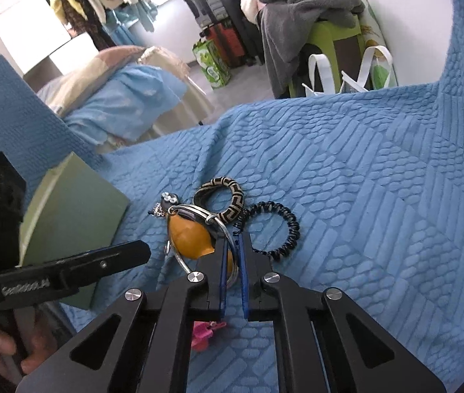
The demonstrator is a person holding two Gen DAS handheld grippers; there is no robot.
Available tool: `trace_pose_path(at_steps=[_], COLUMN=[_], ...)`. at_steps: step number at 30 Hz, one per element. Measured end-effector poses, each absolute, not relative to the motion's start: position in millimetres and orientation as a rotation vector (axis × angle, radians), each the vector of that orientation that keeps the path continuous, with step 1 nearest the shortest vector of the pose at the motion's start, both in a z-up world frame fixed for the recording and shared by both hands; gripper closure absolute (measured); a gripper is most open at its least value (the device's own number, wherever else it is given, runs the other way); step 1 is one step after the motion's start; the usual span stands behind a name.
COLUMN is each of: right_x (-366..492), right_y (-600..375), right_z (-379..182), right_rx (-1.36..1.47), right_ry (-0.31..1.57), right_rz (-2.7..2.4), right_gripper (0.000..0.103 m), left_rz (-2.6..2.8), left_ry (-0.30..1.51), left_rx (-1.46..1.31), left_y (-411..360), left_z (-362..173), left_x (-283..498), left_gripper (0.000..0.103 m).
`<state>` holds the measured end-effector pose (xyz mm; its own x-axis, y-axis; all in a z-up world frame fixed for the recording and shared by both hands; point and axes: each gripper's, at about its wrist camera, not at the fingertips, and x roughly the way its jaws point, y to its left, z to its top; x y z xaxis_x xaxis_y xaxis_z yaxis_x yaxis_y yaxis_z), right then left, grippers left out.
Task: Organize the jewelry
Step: 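Grasp the orange gourd pendant with the left tool while the right tool reaches the silver hoop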
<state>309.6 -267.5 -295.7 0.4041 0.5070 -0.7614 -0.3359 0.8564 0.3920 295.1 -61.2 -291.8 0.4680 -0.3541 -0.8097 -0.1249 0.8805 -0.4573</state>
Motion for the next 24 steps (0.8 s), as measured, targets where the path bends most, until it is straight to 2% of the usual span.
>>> trace_pose_path(at_steps=[10, 24], right_x=[304, 304], right_y=[-306, -299], right_z=[-291, -301], right_rx=[0.291, 0.239], right_ry=[0.98, 1.015], right_rz=[0.46, 0.464], right_gripper=[0.099, 0.098], left_rz=[-0.137, -0.091], left_ry=[1.089, 1.117], left_rx=[-0.519, -0.5], left_y=[-71, -95], left_z=[-295, -308], left_x=[300, 322], left_gripper=[0.067, 0.067])
